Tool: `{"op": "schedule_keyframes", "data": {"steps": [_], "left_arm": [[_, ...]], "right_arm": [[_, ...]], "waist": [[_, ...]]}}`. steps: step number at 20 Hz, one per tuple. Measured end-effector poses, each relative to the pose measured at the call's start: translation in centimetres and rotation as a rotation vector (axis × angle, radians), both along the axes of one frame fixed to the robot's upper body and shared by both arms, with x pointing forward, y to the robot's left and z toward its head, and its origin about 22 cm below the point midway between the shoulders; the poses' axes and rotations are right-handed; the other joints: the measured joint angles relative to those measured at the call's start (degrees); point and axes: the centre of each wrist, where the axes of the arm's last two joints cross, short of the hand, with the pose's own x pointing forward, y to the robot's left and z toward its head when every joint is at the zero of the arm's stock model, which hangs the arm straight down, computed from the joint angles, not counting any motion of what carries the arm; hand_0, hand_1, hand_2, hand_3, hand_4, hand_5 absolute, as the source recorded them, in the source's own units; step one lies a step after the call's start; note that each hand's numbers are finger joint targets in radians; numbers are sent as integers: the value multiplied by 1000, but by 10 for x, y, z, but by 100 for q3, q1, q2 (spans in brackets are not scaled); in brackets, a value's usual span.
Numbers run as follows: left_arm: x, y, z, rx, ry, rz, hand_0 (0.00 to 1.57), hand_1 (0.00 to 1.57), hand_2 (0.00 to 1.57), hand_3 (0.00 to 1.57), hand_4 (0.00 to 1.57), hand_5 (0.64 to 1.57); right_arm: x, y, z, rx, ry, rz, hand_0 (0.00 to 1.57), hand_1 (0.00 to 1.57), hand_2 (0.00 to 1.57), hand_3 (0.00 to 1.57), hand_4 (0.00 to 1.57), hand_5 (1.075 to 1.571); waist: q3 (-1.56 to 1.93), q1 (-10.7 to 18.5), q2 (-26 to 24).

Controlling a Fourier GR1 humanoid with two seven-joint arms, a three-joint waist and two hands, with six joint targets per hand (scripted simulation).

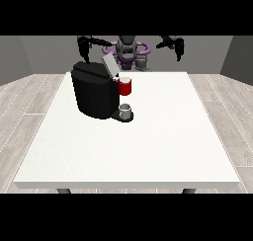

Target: Insert the coffee pod into the coffee machine and close the lid

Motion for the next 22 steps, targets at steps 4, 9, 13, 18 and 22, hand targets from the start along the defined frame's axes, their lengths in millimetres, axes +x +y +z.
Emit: {"op": "schedule_keyframes", "data": {"steps": [4, 9, 13, 18, 22], "left_arm": [[-10, 6, 6, -3, -24, 25, 0, 0, 0, 0, 360, 1571], [-17, 10, 19, -4, -63, 34, 0, 0, 0, 0, 376, 1571], [-20, 25, 23, 4, -90, 63, 0, 0, 0, 0, 316, 1571], [-21, 34, 31, 29, -112, 91, 0, 0, 0, 0, 347, 1571], [-24, 37, 29, 34, -118, 99, 0, 0, 0, 0, 339, 1571]], "right_arm": [[9, 15, 5, -2, 2, 40, 0, 0, 0, 0, 0, 1571], [21, 23, 15, -17, -13, 87, 0, 0, 0, 0, 0, 1571], [26, 46, 19, -30, -46, 131, 0, 0, 0, 0, 0, 1571], [35, 55, 32, -48, -75, 163, 0, 0, 0, 0, 166, 1571], [44, 65, 46, -68, -95, 176, 0, 0, 0, 0, 127, 1571]], "waist": [[0, -122, 187], [0, -132, 441], [-2, -255, 621], [-4, -304, 781], [-1, -299, 912]]}}
